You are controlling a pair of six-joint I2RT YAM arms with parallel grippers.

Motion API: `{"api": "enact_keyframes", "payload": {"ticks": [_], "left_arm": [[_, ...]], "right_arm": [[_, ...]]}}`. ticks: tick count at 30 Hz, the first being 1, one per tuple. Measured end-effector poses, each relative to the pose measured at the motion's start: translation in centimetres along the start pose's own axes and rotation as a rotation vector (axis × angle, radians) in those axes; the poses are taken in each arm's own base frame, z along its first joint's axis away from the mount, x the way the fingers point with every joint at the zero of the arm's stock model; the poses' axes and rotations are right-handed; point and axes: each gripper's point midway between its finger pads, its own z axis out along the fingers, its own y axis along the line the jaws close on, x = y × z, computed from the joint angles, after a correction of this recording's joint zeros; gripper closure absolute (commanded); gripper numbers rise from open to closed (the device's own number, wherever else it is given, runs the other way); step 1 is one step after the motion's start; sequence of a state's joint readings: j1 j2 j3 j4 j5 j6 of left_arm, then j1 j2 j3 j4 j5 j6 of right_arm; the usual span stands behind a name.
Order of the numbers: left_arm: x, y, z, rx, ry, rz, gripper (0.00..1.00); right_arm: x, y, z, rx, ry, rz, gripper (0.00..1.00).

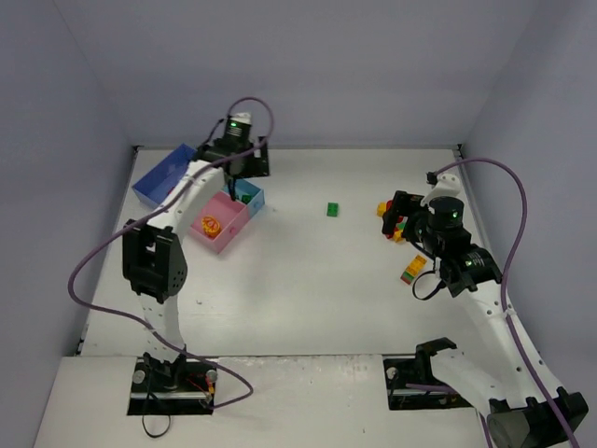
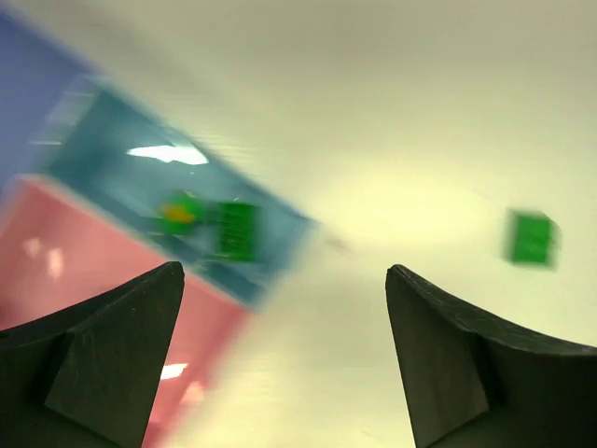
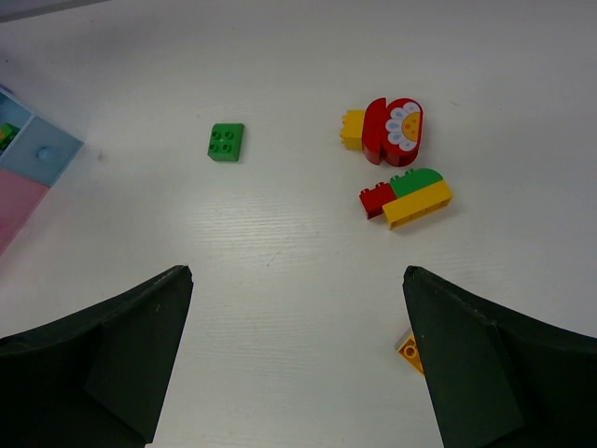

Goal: Sort the legos into containers by color

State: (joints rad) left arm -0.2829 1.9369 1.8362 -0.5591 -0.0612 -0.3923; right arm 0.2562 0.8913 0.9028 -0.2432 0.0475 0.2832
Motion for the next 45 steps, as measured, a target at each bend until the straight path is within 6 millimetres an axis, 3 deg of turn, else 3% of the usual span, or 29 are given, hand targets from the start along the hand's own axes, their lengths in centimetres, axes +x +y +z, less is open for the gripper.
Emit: {"api": "enact_keyframes", "payload": {"ticks": [2,5,8,11,19,31,33,36,37,39,40,45], "left_arm": [[1.8,-5.6,-0.5,0.091,0.012,0.052,0.17],[5.3,-11.8,-0.7,0.183,0.049,0.117,0.17],[8.5,-15.6,0.4,0.223,0.097,0.162,0.17],[10.9,-17.9,2.9,0.23,0.133,0.184,0.17],[15.2,-20.5,8.1,0.219,0.173,0.194,0.17],[16.7,-24.6,9.7,0.263,0.11,0.209,0.2],[16.4,-25.1,10.3,0.254,0.087,0.208,0.26],[16.0,-25.1,10.8,0.233,0.068,0.193,0.48],[16.0,-25.0,10.9,0.223,0.065,0.19,0.62],[15.9,-24.7,11.1,0.204,0.057,0.182,0.75],[15.8,-24.5,11.1,0.193,0.053,0.182,0.87],[15.5,-23.1,11.1,0.144,0.045,0.172,0.98]], "right_arm": [[0.1,0.0,0.1,0.001,0.003,0.0,0.07],[0.1,0.0,0.1,0.0,0.003,0.0,0.07],[0.1,0.0,0.1,0.0,0.003,0.001,0.08],[0.1,0.0,0.1,0.0,0.003,0.001,0.08],[0.0,0.0,0.0,0.0,0.001,0.001,0.08],[0.0,0.0,0.0,-0.001,0.0,0.001,0.08],[0.0,0.0,0.0,-0.001,0.0,0.002,0.08],[0.0,0.0,0.0,-0.001,0.0,0.001,0.08],[0.0,0.0,0.0,-0.001,0.0,0.001,0.08],[0.0,0.0,-0.1,-0.001,-0.001,0.001,0.08],[0.0,0.0,-0.1,-0.002,-0.002,0.001,0.08],[-0.2,0.0,-0.2,-0.003,-0.008,0.003,0.08]]}}
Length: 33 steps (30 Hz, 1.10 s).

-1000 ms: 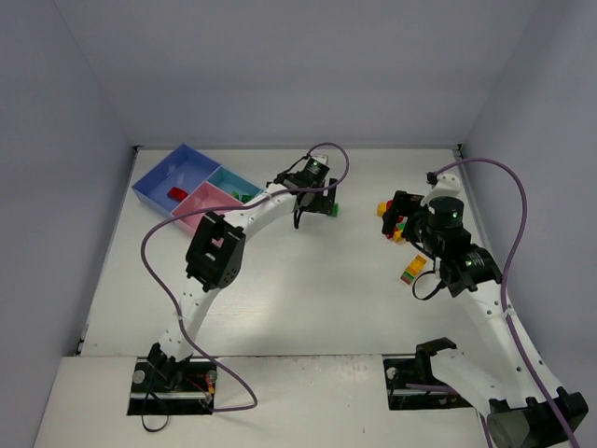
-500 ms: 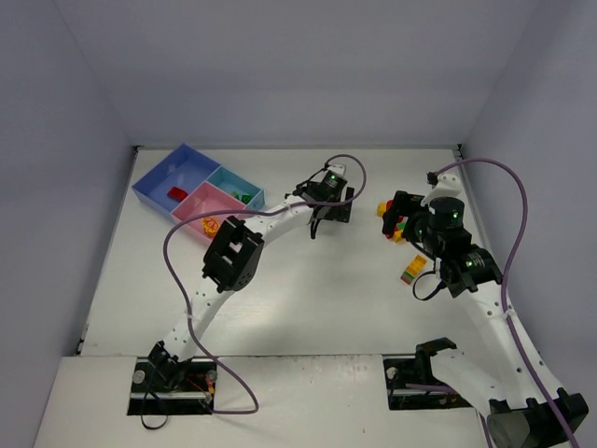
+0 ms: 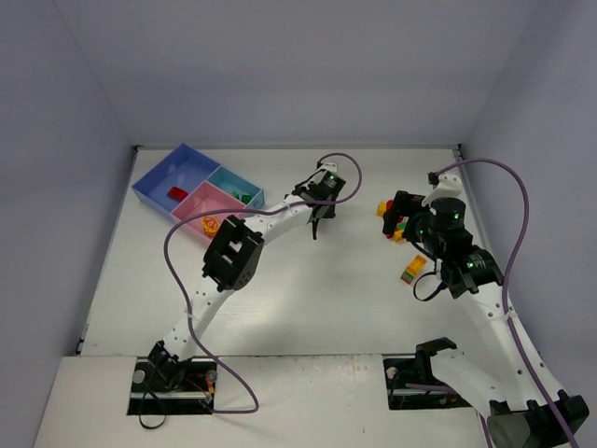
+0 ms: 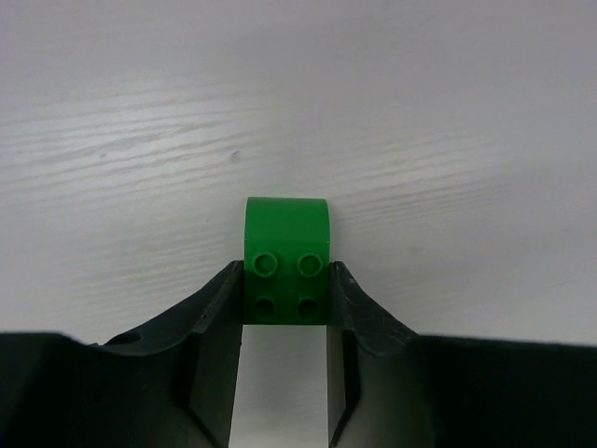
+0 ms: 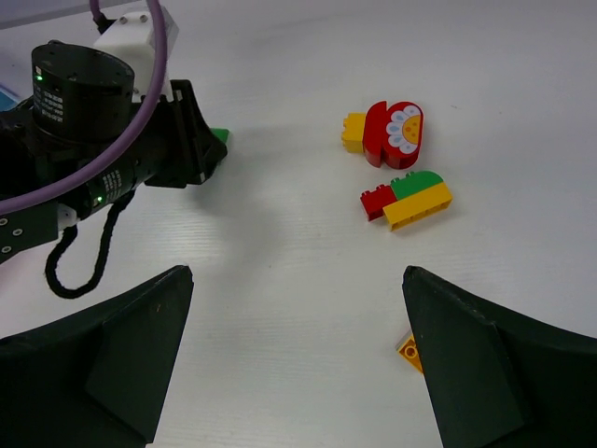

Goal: Sort the legos into containers by color

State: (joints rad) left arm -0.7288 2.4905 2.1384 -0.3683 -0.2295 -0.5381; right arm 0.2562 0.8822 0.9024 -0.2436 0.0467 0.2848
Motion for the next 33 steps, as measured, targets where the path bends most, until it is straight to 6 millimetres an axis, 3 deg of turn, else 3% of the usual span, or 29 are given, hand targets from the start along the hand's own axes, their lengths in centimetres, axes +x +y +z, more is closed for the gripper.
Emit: {"api": "enact_keyframes", "payload": {"ticks": [3,5,13,16,19,22,28,33], "left_arm": [[0.3,2.4,-1.4,-0.053,0.03,-0.033,0.99],[-0.6,4.5,-2.9,-0.098,0.029,-0.075,0.98],[-11.5,16.4,-11.8,-0.28,-0.157,-0.434,0.98],[-13.0,20.7,-13.0,-0.337,-0.188,-0.537,0.98],[-12.3,23.9,-12.5,-0.397,-0.162,-0.593,0.98],[-10.7,25.4,-11.1,-0.431,-0.108,-0.621,0.96],[-7.2,25.7,-7.9,-0.45,0.005,-0.644,0.81],[-6.4,25.6,-7.3,-0.444,0.033,-0.654,0.62]], "right_arm": [[-0.1,0.0,-0.1,-0.001,-0.003,0.0,0.08],[0.0,0.0,-0.1,-0.001,-0.002,0.001,0.08],[0.0,0.0,0.0,-0.001,-0.002,0.0,0.08],[0.0,0.0,0.0,-0.001,0.0,0.0,0.08],[0.0,0.0,0.0,-0.002,0.0,0.0,0.08],[0.0,0.1,0.0,-0.003,0.0,0.0,0.08],[0.3,0.0,0.1,-0.001,0.007,0.0,0.08],[1.0,-0.3,0.3,0.009,0.022,0.0,0.08]]}}
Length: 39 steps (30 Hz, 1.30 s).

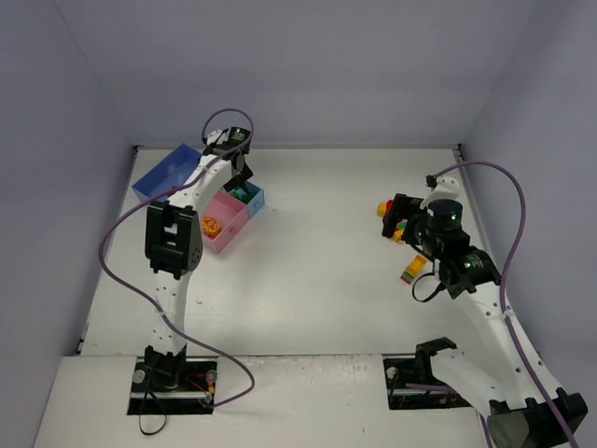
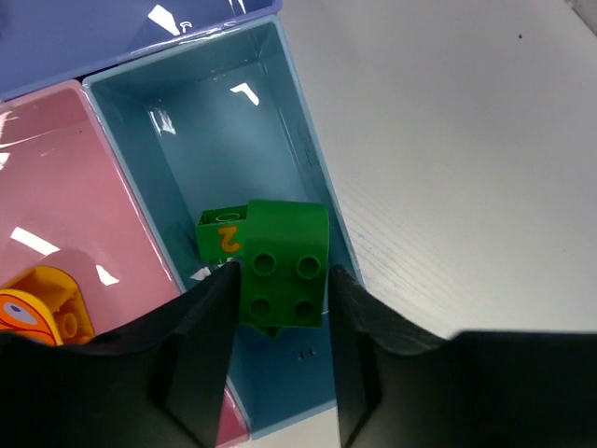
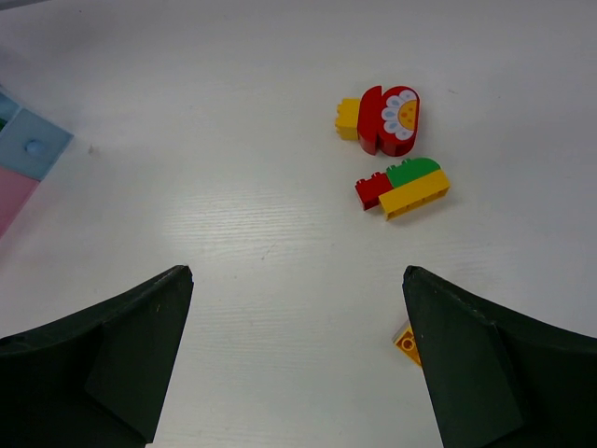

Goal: Sort the legos into containers by color

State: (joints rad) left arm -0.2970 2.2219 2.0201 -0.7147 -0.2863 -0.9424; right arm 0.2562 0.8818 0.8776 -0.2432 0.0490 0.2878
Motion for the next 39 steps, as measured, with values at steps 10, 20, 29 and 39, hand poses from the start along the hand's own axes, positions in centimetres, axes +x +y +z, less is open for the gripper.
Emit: {"api": "enact_keyframes", "payload": {"ticks": [10,20,29,39], "left_arm": [[-0.3,-0.4,-0.4,0.022,0.004,-0.018,0.41],[-2.0,-2.0,-7.3,0.165,-0.055,0.07,0.41],[4.8,-4.8,-17.9,0.455,-0.09,0.413,0.4],[12.1,0.5,-18.1,0.511,0.058,0.545,0.4]], "right_arm": [[1.0,-0.8,1.3,0.06,0.039,0.025,0.09],[3.1,-4.6,2.8,0.292,0.103,0.13,0.22],[8.4,-10.5,3.6,0.554,0.241,0.326,0.21],[13.5,-11.2,5.0,0.646,0.38,0.418,0.27]]}}
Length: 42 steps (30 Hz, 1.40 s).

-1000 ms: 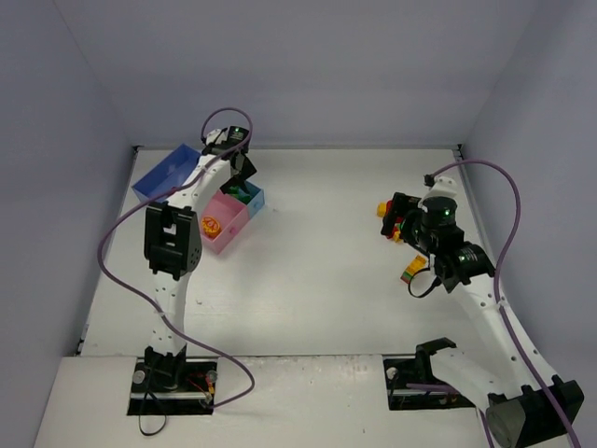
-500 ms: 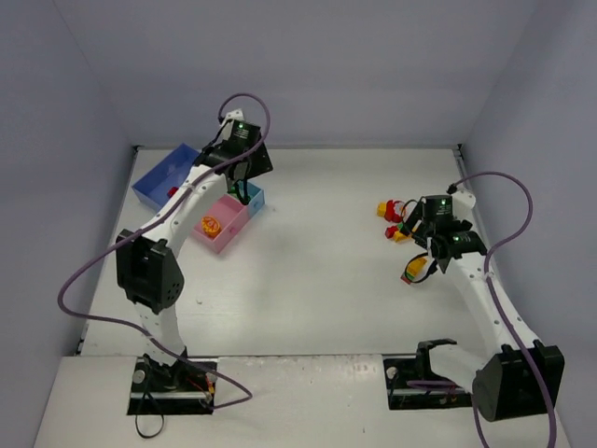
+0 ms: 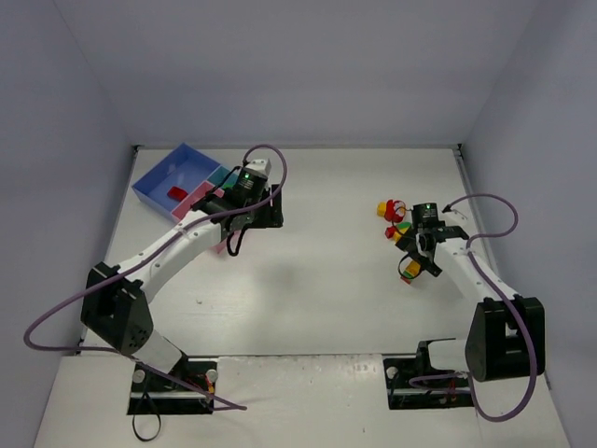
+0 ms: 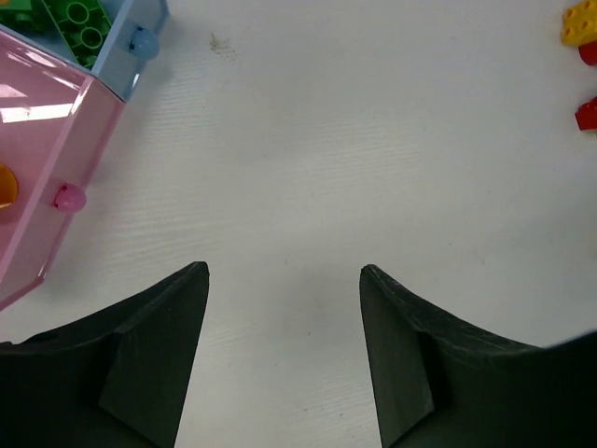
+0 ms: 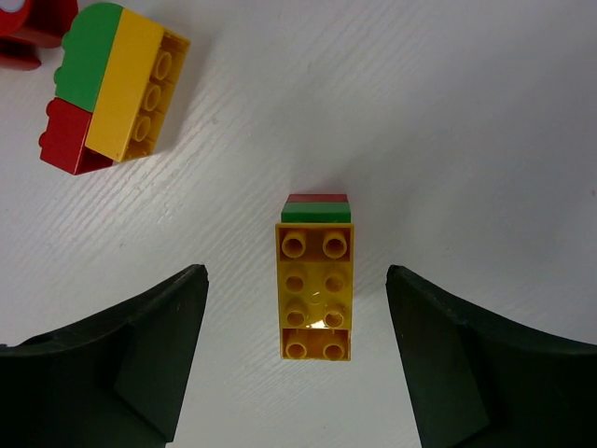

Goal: Sort the legos into containers by color

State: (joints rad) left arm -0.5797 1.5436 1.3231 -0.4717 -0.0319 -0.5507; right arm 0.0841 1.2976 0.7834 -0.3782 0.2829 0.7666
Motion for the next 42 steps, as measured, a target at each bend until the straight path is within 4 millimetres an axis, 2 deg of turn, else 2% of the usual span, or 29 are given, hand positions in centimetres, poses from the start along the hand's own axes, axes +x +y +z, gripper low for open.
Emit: {"api": "enact_keyframes", "payload": {"ticks": [6,10,14,16,18,20,22,24,27,30,32,36,42], "left_arm": [[0.1,-0.5,-1.9,0.059,-0.031,0.001,0.4],[-0.1,-0.9,-2.1,0.083,-0.04,0.003,0.4],[0.1,-1.1,-2.1,0.098,-0.031,0.007,0.4],[0.2,-1.3,-2.1,0.106,-0.03,0.012,0.4],[0.3,-1.4,-2.0,0.112,-0.027,0.017,0.4],[0.5,-1.4,-1.9,0.117,-0.021,0.02,0.4],[0.8,-1.6,-1.8,0.132,-0.016,0.025,0.4],[1.2,-1.7,-1.7,0.15,-0.011,0.029,0.41],[1.8,-2.3,-1.6,0.194,0.004,0.038,0.4],[1.5,-3.8,-2.0,0.276,0.002,0.046,0.41],[1.2,-5.1,-2.5,0.349,-0.009,0.051,0.41],[0.4,-8.0,-3.6,0.518,-0.041,0.06,0.41],[-0.7,-12.2,-6.2,0.785,-0.072,0.073,0.37]], "right_arm": [[0.9,-0.4,0.5,0.015,0.022,0.022,0.33],[1.5,-0.7,0.8,0.022,0.034,0.03,0.4],[2.0,-0.9,1.0,0.027,0.046,0.03,0.61],[2.0,-0.8,1.1,0.024,0.047,0.032,0.79],[2.0,-0.7,1.0,0.015,0.046,0.029,0.9],[1.9,-0.4,0.8,-0.002,0.045,0.018,0.98],[1.5,0.3,0.2,-0.052,0.036,0.009,1.0],[0.7,1.6,-0.9,-0.141,0.008,-0.002,1.0],[-1.0,4.4,-3.7,-0.336,-0.049,-0.017,1.0],[-2.6,7.8,-7.9,-0.596,-0.123,-0.06,1.0],[-2.9,9.5,-10.5,-0.749,-0.161,-0.104,1.0],[-2.2,11.8,-14.6,-1.009,-0.193,-0.219,1.0],[0.1,13.6,-19.4,-1.326,-0.164,-0.376,1.0]]}}
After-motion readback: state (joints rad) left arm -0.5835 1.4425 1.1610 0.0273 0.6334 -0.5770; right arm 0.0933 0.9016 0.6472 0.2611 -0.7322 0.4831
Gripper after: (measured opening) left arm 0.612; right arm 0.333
